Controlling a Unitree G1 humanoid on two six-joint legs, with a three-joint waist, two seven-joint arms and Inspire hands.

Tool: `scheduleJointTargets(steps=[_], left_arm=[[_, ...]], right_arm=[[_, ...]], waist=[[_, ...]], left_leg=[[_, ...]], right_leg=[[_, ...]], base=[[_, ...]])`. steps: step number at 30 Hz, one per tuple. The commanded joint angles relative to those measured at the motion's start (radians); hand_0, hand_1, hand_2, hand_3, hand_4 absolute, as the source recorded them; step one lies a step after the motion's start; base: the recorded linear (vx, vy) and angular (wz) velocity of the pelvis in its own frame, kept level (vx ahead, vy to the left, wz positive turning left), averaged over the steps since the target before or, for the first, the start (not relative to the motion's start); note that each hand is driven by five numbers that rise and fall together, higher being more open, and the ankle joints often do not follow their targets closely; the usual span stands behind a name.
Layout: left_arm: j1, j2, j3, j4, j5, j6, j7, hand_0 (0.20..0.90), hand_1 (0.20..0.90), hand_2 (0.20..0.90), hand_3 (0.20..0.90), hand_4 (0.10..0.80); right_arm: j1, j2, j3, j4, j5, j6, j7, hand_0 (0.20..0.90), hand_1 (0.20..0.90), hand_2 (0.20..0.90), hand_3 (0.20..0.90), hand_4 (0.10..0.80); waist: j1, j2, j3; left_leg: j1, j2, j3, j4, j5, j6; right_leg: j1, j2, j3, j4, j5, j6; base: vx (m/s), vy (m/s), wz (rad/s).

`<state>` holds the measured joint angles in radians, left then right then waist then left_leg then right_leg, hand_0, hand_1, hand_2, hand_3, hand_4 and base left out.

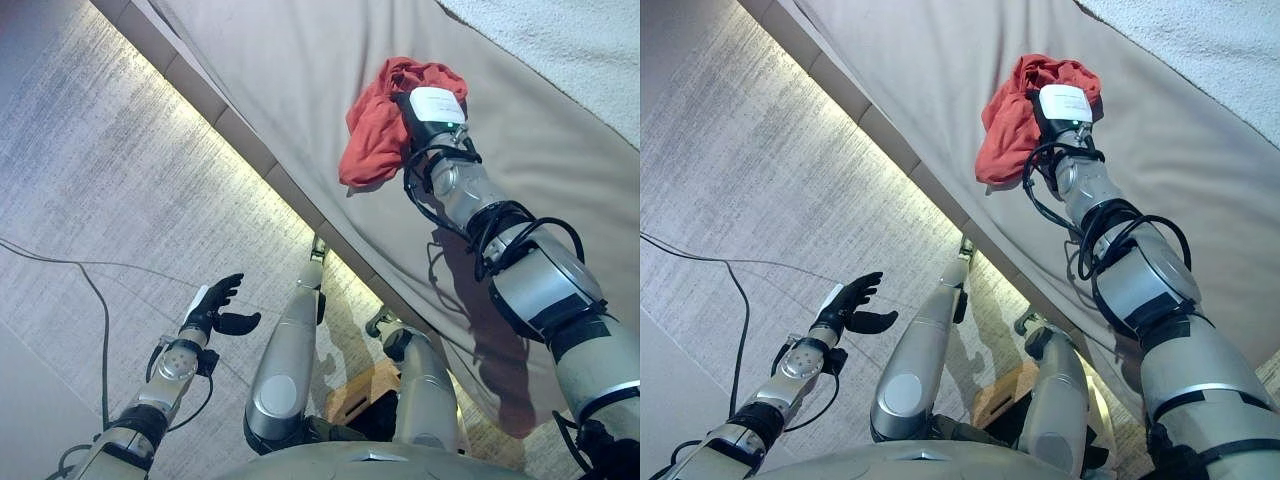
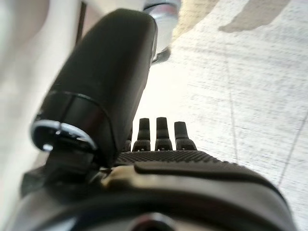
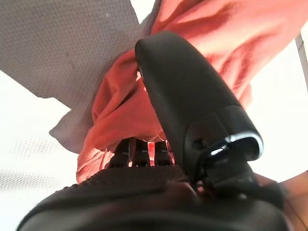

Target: Pick up the clothes from the bed and place them into the basket

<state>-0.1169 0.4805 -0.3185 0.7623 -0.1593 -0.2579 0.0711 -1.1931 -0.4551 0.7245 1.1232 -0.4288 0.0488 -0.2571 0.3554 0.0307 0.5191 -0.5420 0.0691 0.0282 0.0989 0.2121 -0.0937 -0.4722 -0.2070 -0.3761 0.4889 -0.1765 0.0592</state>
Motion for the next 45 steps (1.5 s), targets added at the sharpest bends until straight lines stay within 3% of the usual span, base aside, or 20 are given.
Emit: scheduleJointTargets(steps=[1,13,19,22,26,29,33,38,39,41,42,43,45], left_arm=[[0.056,0.044,-0.044,-0.040,-0.026,-0.009,0.014,0.900,0.900,0.900,0.900,0.800],[0.068,0.046,-0.043,-0.064,-0.041,-0.003,0.016,0.900,0.900,0.900,0.900,0.800],[0.107,0.040,-0.032,-0.079,-0.042,0.009,0.029,0.900,0.900,0.900,0.900,0.800],[0.133,0.026,-0.017,-0.080,-0.027,0.023,0.035,0.900,0.900,0.900,0.900,0.800],[0.191,-0.032,0.013,-0.072,0.020,0.044,0.040,0.900,0.900,0.900,0.900,0.800],[0.215,-0.097,0.039,-0.030,0.063,0.040,0.053,0.900,0.900,0.900,0.900,0.800],[0.246,-0.174,0.073,0.021,0.112,0.020,0.068,0.900,0.900,0.900,0.900,0.800],[0.237,-0.222,0.079,0.091,0.154,-0.002,0.057,0.900,0.900,0.900,0.900,0.800],[0.230,-0.228,0.078,0.105,0.141,-0.002,0.055,0.900,0.900,0.900,0.900,0.800],[0.227,-0.241,0.071,0.113,0.120,0.003,0.060,0.900,0.900,0.900,0.900,0.800],[0.227,-0.248,0.065,0.117,0.106,0.002,0.073,0.900,0.900,0.900,0.900,0.800],[0.227,-0.261,0.055,0.123,0.078,-0.003,0.101,0.900,0.900,0.900,0.900,0.800],[0.220,-0.279,0.044,0.142,0.056,-0.002,0.122,0.900,0.900,0.900,0.900,0.800]], right_arm=[[-0.090,-0.061,0.024,-0.016,0.029,-0.019,-0.071,0.300,0.300,0.300,0.200,0.100],[-0.060,-0.115,-0.087,-0.003,0.146,-0.057,-0.203,0.300,0.300,0.300,0.200,0.100],[0.053,-0.176,-0.214,-0.079,0.396,-0.153,-0.254,0.300,0.300,0.300,0.200,0.100],[0.160,-0.195,-0.287,-0.188,0.461,-0.194,-0.252,0.300,0.300,0.300,0.200,0.100],[0.427,-0.202,-0.426,-0.476,0.566,-0.215,-0.248,0.300,0.300,0.300,0.200,0.100],[0.649,-0.132,-0.517,-0.675,0.572,-0.235,-0.251,0.300,0.300,0.300,0.200,0.100],[0.974,-0.025,-0.638,-0.877,0.593,-0.369,-0.258,0.300,0.300,0.300,0.200,0.100],[1.130,0.040,-0.677,-1.013,0.597,-0.415,-0.195,0.300,0.300,0.300,0.200,0.100],[1.144,0.038,-0.679,-1.032,0.604,-0.413,-0.174,0.300,0.300,0.300,0.200,0.100],[1.149,0.037,-0.673,-1.058,0.608,-0.409,-0.155,0.300,0.300,0.300,0.200,0.100],[1.145,0.039,-0.665,-1.064,0.618,-0.411,-0.145,0.300,0.300,0.300,0.200,0.100],[1.134,0.043,-0.648,-1.056,0.632,-0.419,-0.137,0.300,0.300,0.300,0.200,0.100],[1.115,0.059,-0.615,-1.040,0.640,-0.420,-0.182,0.300,0.300,0.300,0.200,0.100]], waist=[[0.008,0.037,0.001],[-0.017,0.034,-0.006],[-0.057,0.015,-0.061],[-0.084,-0.004,-0.093],[-0.158,-0.030,-0.166],[-0.223,-0.043,-0.224],[-0.310,-0.056,-0.299],[-0.397,-0.079,-0.352],[-0.406,-0.083,-0.356],[-0.403,-0.090,-0.355],[-0.395,-0.093,-0.358],[-0.381,-0.097,-0.369],[-0.361,-0.092,-0.386]], left_leg=[[-0.037,-0.005,-0.030,0.131,-0.149,0.016],[0.095,0.008,-0.003,0.075,-0.153,0.005],[0.192,0.027,0.037,0.000,-0.129,0.006],[0.251,0.034,0.059,-0.042,-0.130,0.002],[0.355,0.052,0.101,-0.107,-0.126,-0.001],[0.408,0.063,0.123,-0.133,-0.125,0.003],[0.484,0.078,0.155,-0.153,-0.128,0.007],[0.511,0.104,0.177,-0.048,-0.163,0.001],[0.510,0.106,0.158,-0.006,-0.168,0.002],[0.512,0.074,0.065,0.058,-0.196,0.020],[0.516,0.037,-0.006,0.078,-0.228,0.039],[0.526,-0.033,-0.109,0.087,-0.284,0.072],[0.545,-0.124,-0.228,0.061,-0.336,0.119]], right_leg=[[0.005,0.039,-0.017,-0.105,0.094,-0.016],[0.129,0.065,0.000,-0.172,0.086,-0.017],[0.222,0.096,0.014,-0.258,0.111,-0.020],[0.281,0.107,0.029,-0.307,0.113,-0.015],[0.365,0.123,0.073,-0.385,0.127,-0.008],[0.402,0.133,0.114,-0.414,0.136,-0.006],[0.446,0.149,0.169,-0.438,0.141,-0.005],[0.484,0.146,0.234,-0.427,0.139,-0.018],[0.495,0.145,0.253,-0.424,0.138,-0.022],[0.517,0.142,0.304,-0.415,0.131,-0.027],[0.523,0.142,0.341,-0.416,0.131,-0.027],[0.523,0.146,0.401,-0.425,0.137,-0.025],[0.516,0.167,0.477,-0.433,0.145,-0.018]], base=[[-0.028,0.017,-0.06],[-0.007,0.005,-0.03],[-0.030,0.047,-0.08],[0.029,0.010,-0.17],[0.056,0.044,-0.16],[0.082,0.019,-0.29],[0.068,-0.002,-0.21],[0.020,0.028,-0.37],[0.050,0.097,-0.58],[0.079,0.102,-0.79],[0.075,0.084,-1.32],[0.052,0.078,-1.65],[0.019,0.057,-1.92]])
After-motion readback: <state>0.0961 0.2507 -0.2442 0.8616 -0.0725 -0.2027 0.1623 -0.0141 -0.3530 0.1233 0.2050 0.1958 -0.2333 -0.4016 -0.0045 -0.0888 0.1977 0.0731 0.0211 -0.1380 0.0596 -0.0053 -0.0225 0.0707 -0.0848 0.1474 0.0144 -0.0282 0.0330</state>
